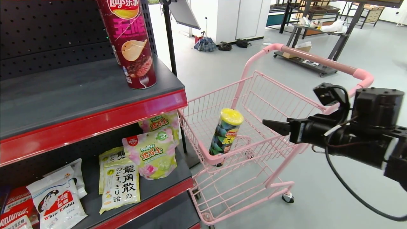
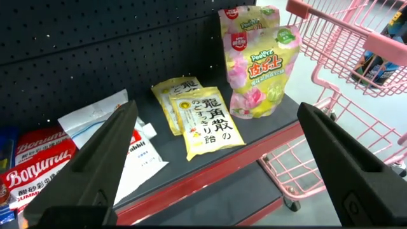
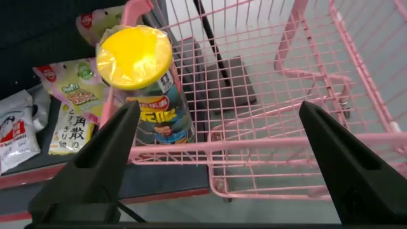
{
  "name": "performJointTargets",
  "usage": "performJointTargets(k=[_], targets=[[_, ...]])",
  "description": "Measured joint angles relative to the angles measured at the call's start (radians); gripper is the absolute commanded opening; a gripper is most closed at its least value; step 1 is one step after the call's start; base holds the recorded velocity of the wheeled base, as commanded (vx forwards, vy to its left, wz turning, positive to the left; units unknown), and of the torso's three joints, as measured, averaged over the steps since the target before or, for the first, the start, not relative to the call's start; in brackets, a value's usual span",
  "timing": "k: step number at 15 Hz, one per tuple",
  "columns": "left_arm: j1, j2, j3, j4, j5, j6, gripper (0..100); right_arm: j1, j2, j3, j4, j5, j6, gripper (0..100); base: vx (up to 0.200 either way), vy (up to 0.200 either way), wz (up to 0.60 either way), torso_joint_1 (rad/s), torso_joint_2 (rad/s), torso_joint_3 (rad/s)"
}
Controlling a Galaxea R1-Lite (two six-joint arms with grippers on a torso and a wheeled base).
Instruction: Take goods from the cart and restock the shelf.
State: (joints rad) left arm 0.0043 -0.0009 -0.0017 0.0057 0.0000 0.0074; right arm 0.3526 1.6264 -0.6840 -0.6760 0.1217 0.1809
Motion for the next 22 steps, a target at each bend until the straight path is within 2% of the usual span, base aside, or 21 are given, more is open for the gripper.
performJointTargets(k=[7, 16, 22], targets=[[0.000, 0.000, 0.000, 0.000, 0.000, 0.000, 100, 0.080, 0.226, -0.132, -0.009, 0.001, 0.005, 100, 0.000, 0.000, 0.00, 0.000, 0.00, 0.000], [0.000, 0.000, 0.000, 0.000, 0.000, 0.000, 100, 0.136, 0.304, -0.202, -0.009, 0.004, 0.010, 100, 0.000, 0.000, 0.00, 0.000, 0.00, 0.000], [0.000, 0.000, 0.000, 0.000, 0.000, 0.000, 100, 0.179, 0.384, -0.313, -0.009, -0.003, 0.037, 100, 0.000, 0.000, 0.00, 0.000, 0.00, 0.000]])
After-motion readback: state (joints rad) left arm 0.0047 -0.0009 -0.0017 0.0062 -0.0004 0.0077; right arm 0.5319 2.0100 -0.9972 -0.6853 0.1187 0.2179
